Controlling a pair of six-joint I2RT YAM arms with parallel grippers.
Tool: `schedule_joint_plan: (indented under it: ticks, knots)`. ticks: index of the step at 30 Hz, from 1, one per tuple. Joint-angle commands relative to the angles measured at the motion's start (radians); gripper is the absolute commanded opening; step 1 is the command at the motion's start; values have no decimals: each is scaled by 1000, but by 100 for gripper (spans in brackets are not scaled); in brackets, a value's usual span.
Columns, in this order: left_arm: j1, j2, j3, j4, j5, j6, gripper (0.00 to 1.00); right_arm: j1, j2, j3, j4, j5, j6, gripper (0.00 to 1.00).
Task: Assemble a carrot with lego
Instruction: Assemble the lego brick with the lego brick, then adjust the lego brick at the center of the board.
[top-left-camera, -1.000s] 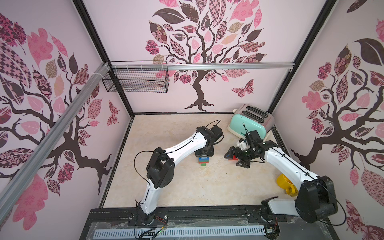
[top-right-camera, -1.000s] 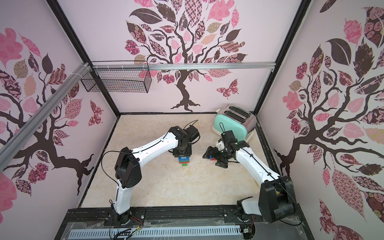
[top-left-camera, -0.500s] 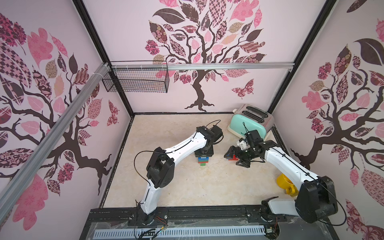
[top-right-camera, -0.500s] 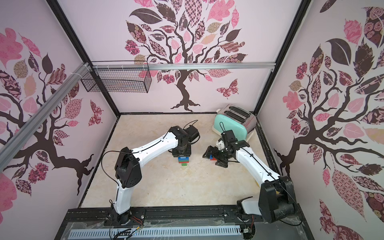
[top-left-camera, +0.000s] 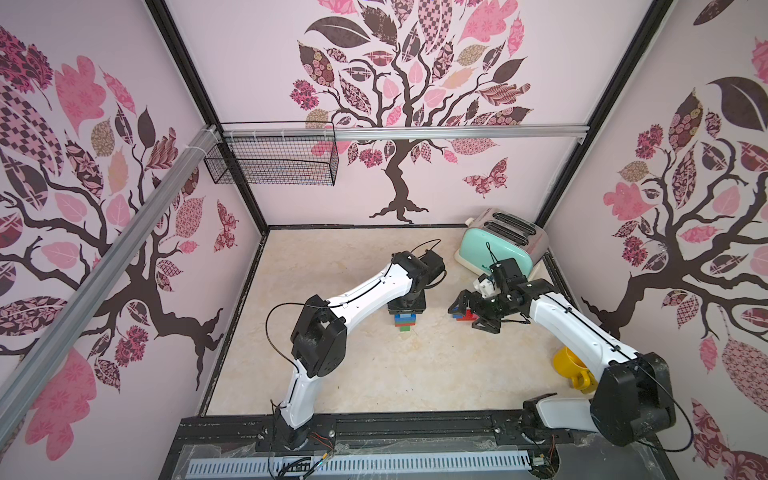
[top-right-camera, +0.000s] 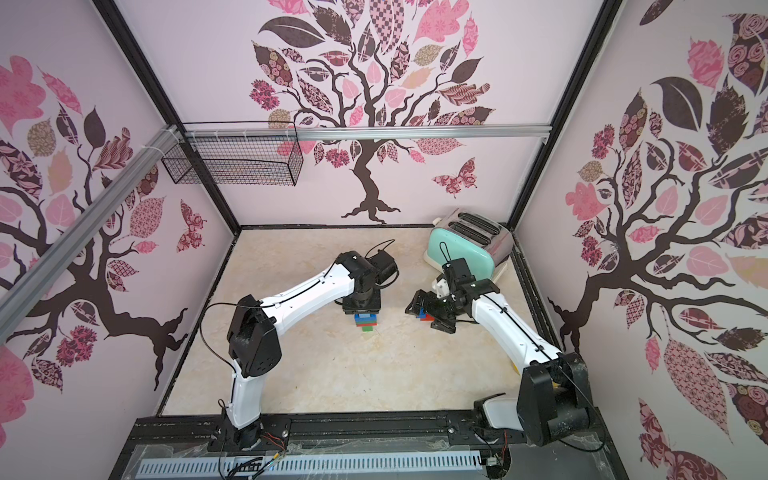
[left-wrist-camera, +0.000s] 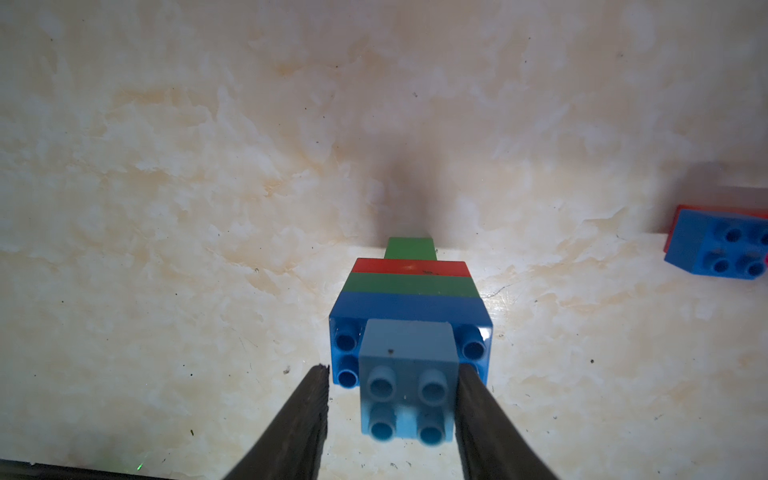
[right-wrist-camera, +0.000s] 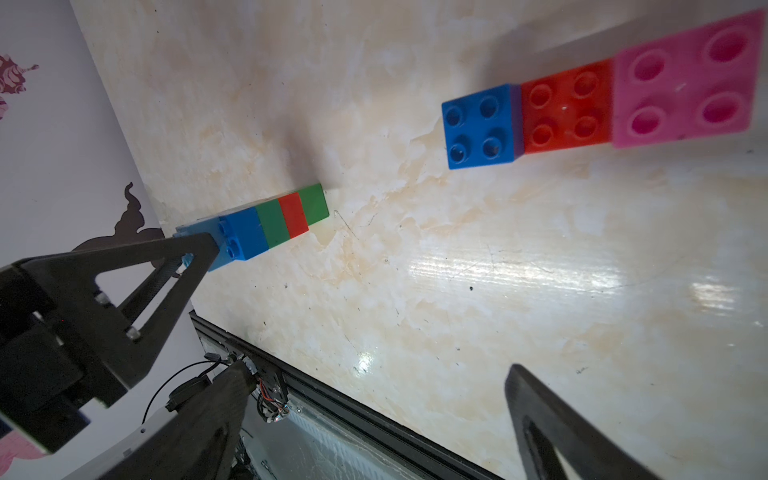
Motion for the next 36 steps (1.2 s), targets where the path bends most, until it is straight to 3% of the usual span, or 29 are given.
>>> schedule_joint_plan:
  ticks: [1, 10, 17, 24, 36]
  knots:
    - [-5, -49, 32, -11, -24, -8, 51, -5, 3, 43, -19, 15, -15, 99]
    - [-11, -85, 55, -15, -35, 0, 53, -21, 22, 79, -36, 92, -75, 99]
    - [-7, -160, 50, 3, -63, 8, 58, -90, 100, 163, 6, 173, -168, 100]
    - [52, -298, -100, 86, -61, 10, 75, -94, 256, 277, 60, 190, -251, 99]
    - [133, -439, -300, 123, -66, -5, 83, -94, 437, 311, 126, 132, -253, 100]
